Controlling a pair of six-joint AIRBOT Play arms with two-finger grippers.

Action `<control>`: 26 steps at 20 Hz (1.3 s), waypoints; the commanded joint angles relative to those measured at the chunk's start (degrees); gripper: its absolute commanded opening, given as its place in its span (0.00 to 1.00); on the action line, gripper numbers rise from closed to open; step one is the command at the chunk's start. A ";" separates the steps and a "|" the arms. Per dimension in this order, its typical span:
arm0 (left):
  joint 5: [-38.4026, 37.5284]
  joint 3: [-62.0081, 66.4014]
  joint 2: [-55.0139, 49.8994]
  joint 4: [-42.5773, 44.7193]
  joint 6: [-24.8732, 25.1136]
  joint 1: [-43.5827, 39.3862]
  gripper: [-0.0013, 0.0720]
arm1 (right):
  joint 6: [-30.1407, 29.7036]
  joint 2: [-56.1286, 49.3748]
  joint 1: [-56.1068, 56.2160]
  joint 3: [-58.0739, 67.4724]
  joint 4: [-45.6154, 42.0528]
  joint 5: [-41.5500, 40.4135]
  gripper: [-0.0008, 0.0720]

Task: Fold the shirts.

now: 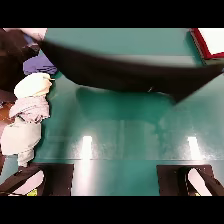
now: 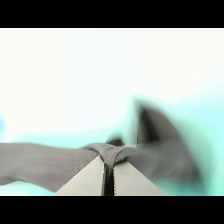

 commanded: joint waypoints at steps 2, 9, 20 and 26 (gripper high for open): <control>0.79 23.21 4.57 -0.07 -0.39 0.96 0.05 | 0.17 7.93 -5.33 20.72 -0.20 -2.80 0.04; 8.55 24.39 18.38 -0.09 -0.46 0.96 0.05 | 4.26 12.02 -11.58 37.11 -13.92 3.52 0.04; -6.78 -7.82 7.21 4.63 -8.59 0.96 0.05 | 14.45 -15.02 -3.82 34.01 -14.84 37.64 0.03; -2.27 -23.61 -10.95 4.94 -2.21 -3.74 0.05 | 14.25 -32.63 14.45 19.39 -25.57 33.48 0.03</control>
